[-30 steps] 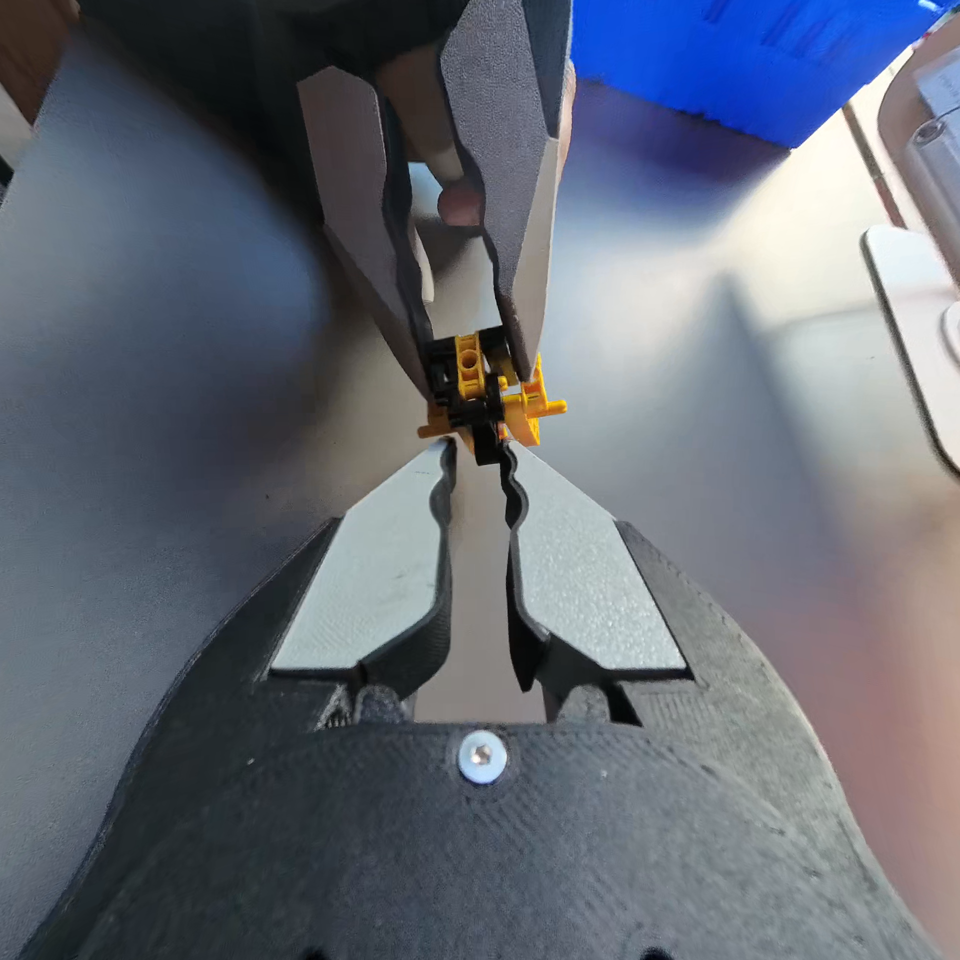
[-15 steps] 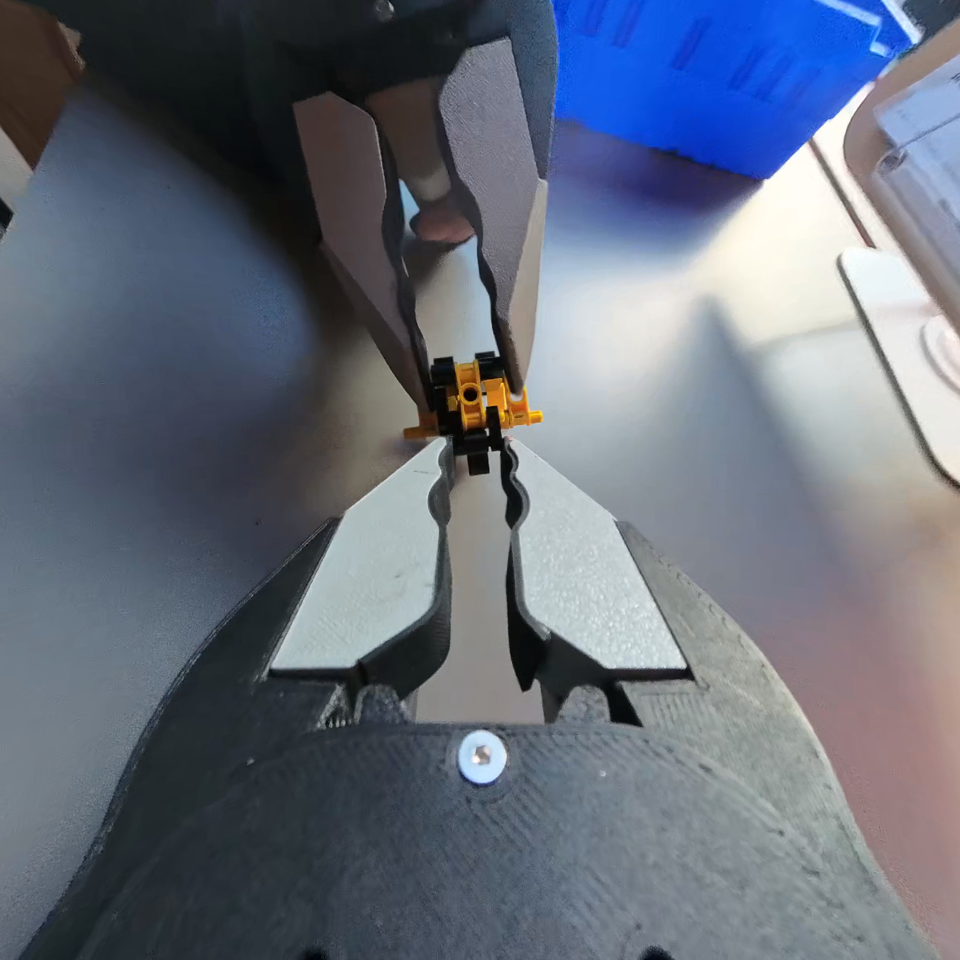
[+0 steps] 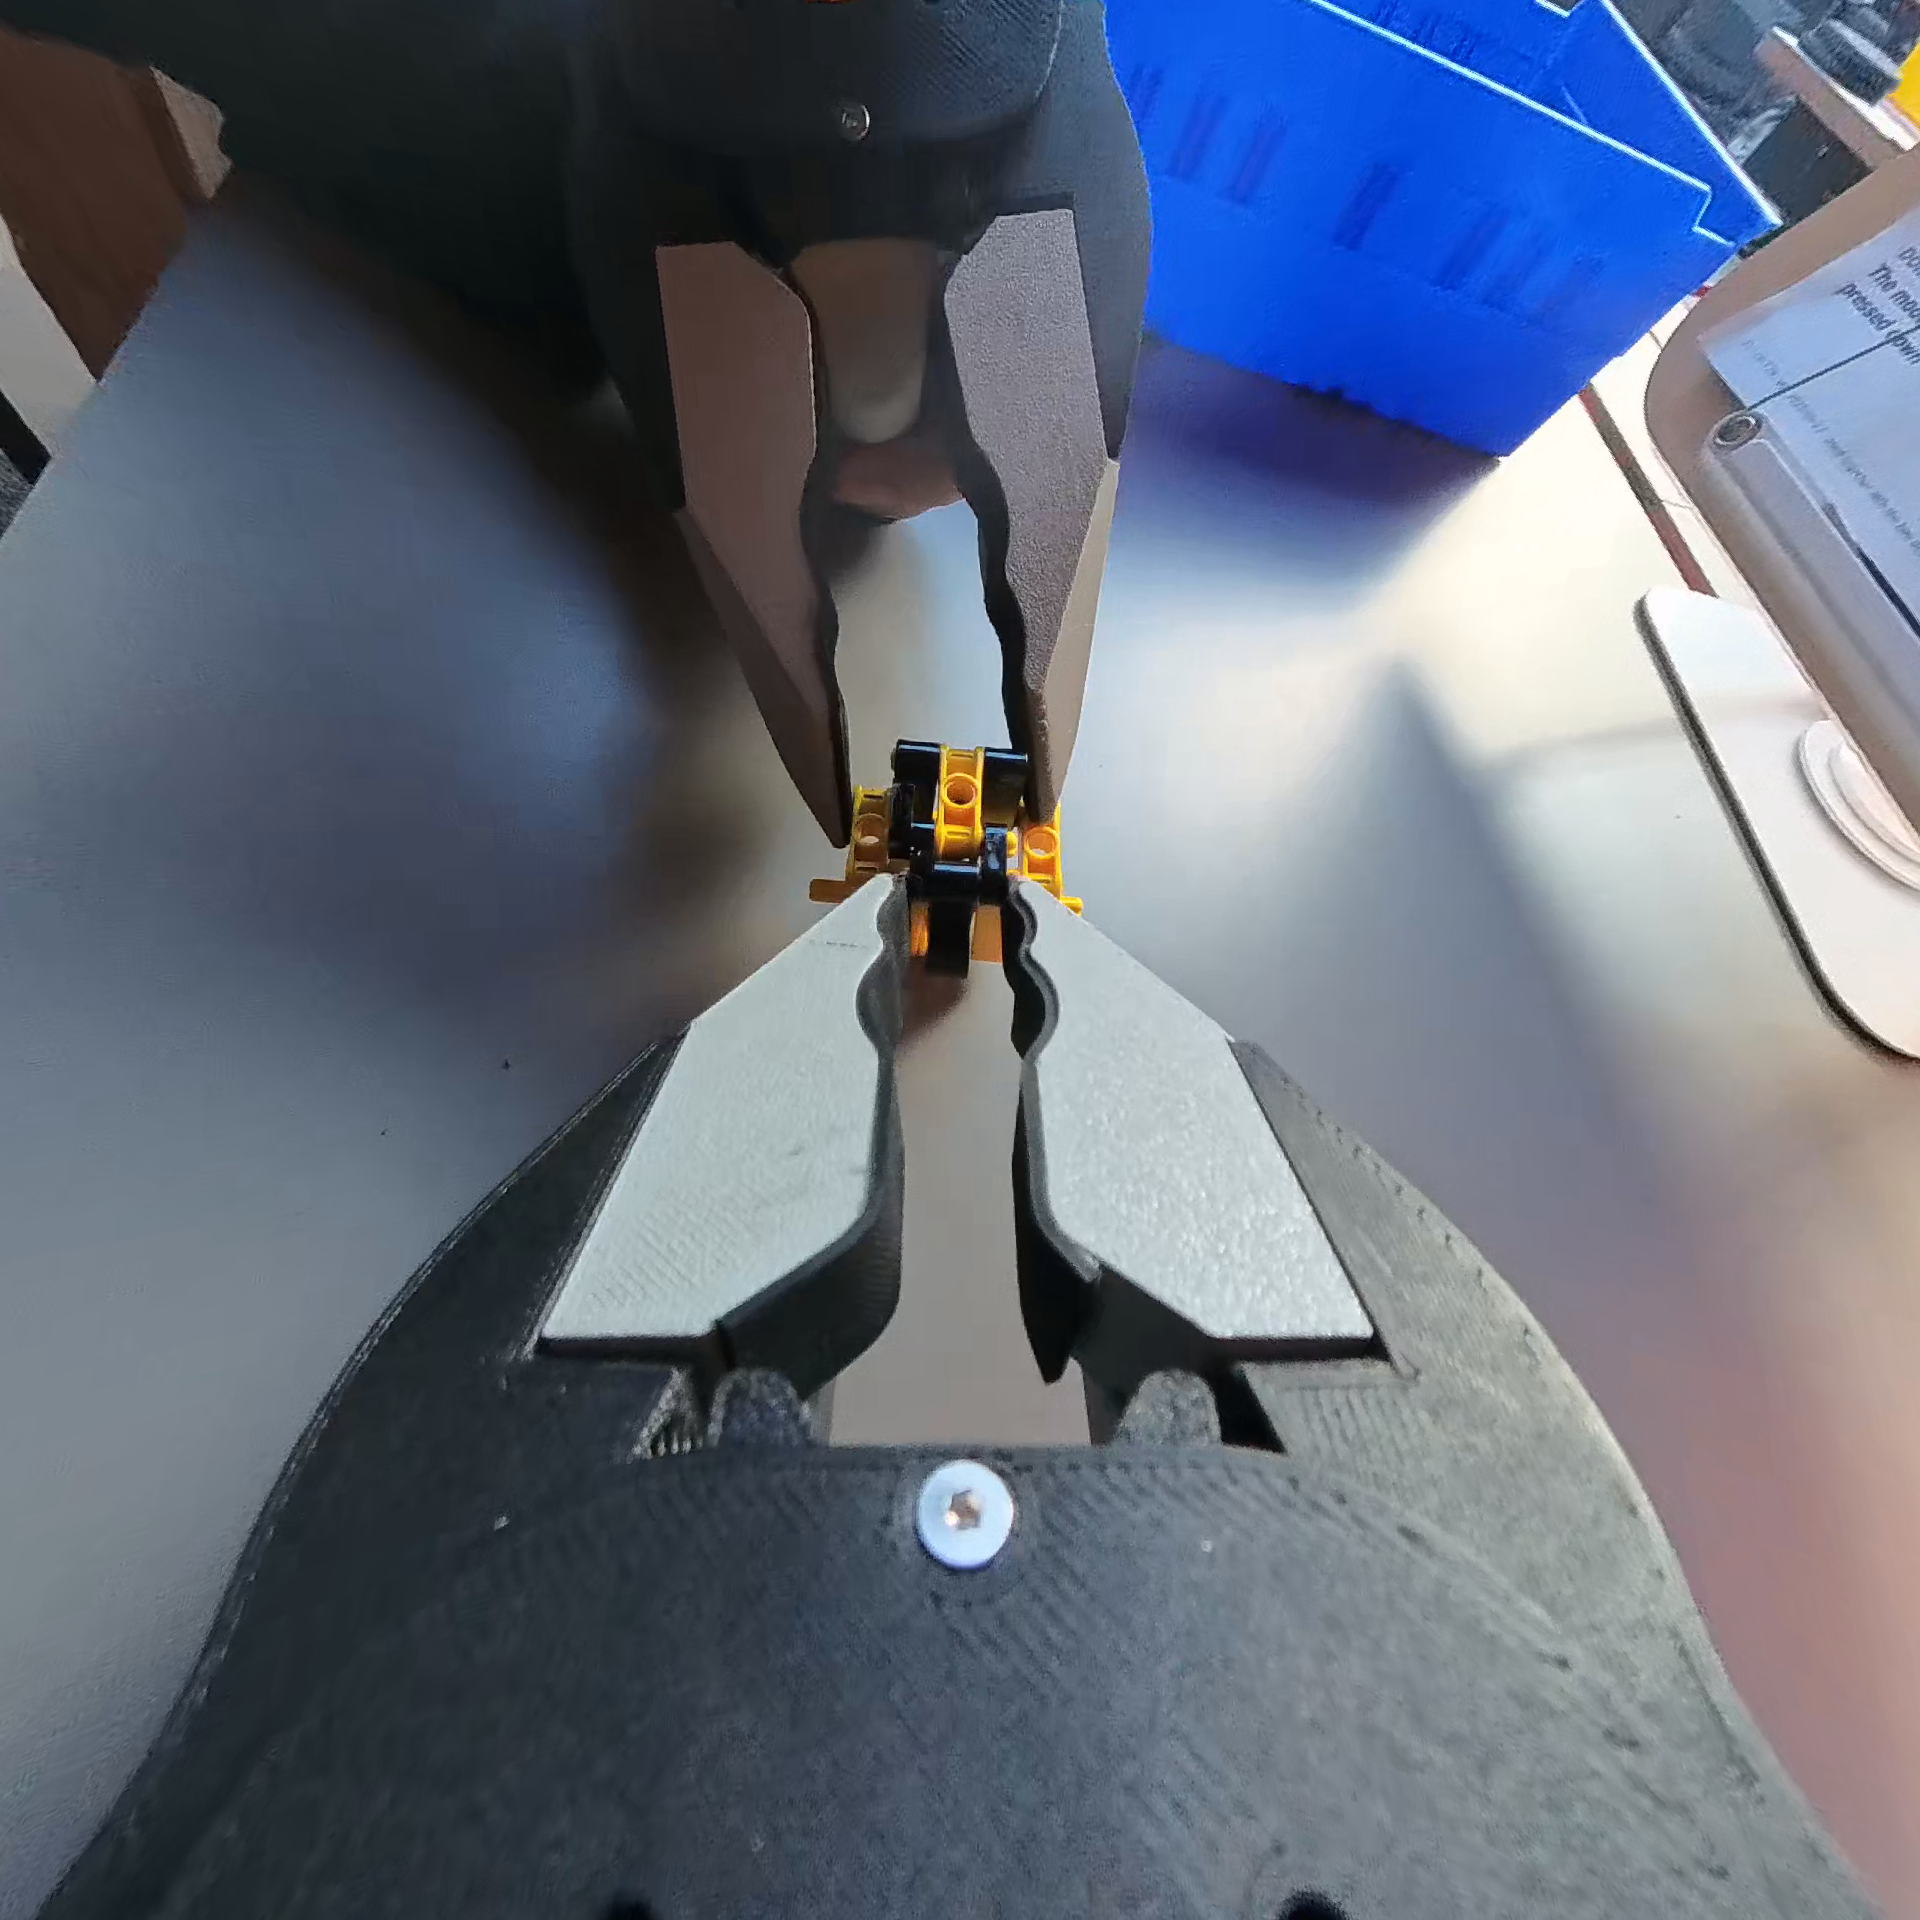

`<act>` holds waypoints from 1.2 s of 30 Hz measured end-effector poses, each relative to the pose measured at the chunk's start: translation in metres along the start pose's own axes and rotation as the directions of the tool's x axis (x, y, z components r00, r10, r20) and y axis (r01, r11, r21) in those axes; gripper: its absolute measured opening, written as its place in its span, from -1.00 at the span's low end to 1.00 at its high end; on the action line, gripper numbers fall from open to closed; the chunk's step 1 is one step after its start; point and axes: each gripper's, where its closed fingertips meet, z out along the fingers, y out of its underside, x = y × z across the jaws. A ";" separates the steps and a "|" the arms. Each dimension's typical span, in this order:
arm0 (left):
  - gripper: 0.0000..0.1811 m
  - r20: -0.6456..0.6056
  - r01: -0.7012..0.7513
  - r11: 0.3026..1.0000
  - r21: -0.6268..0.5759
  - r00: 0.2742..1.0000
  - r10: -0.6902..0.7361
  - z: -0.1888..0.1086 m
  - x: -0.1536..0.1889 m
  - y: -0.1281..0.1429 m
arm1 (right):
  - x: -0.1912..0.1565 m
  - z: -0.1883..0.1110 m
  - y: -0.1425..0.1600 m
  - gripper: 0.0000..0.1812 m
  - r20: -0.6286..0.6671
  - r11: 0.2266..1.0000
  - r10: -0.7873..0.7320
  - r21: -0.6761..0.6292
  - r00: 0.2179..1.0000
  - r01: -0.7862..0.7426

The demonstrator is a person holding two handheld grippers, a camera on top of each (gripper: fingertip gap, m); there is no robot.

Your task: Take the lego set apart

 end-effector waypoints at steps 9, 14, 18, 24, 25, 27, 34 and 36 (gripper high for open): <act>-0.64 -0.012 0.007 1.000 0.003 1.000 -0.007 0.004 0.003 -0.003 | 0.000 -0.017 -0.002 -0.79 0.094 0.989 0.150 0.001 0.984 -0.151; -0.64 -0.030 0.005 1.000 0.009 1.000 -0.005 0.001 0.006 -0.003 | -0.007 -0.014 -0.004 -0.85 0.182 0.974 0.222 0.012 0.958 -0.228; -0.65 -0.061 0.012 1.000 0.024 0.998 -0.011 -0.002 0.008 -0.004 | -0.010 -0.014 -0.005 -0.86 0.165 0.986 0.160 0.019 0.973 -0.165; -0.63 -0.142 0.090 0.995 0.053 0.986 -0.081 -0.006 0.014 -0.009 | -0.013 -0.014 -0.004 -0.85 0.178 0.989 0.143 0.019 0.973 -0.149; -0.63 -0.147 0.094 0.994 0.052 0.985 -0.085 -0.007 0.014 -0.009 | -0.014 -0.014 -0.005 -0.85 0.183 0.989 0.139 0.023 0.973 -0.146; -0.67 -0.158 0.092 0.994 0.061 0.984 -0.081 -0.008 0.016 -0.010 | -0.017 -0.014 -0.004 -0.86 0.203 0.990 0.136 0.019 0.970 -0.143; -0.74 -0.092 0.025 0.997 0.067 0.996 -0.018 -0.006 0.013 -0.011 | -0.015 -0.014 0.000 -0.85 0.189 0.988 0.153 -0.009 0.970 -0.154; -0.72 -0.031 -0.002 0.999 0.053 1.000 0.004 -0.002 0.008 -0.011 | -0.018 -0.011 -0.003 -0.85 0.215 0.984 0.173 0.005 0.961 -0.178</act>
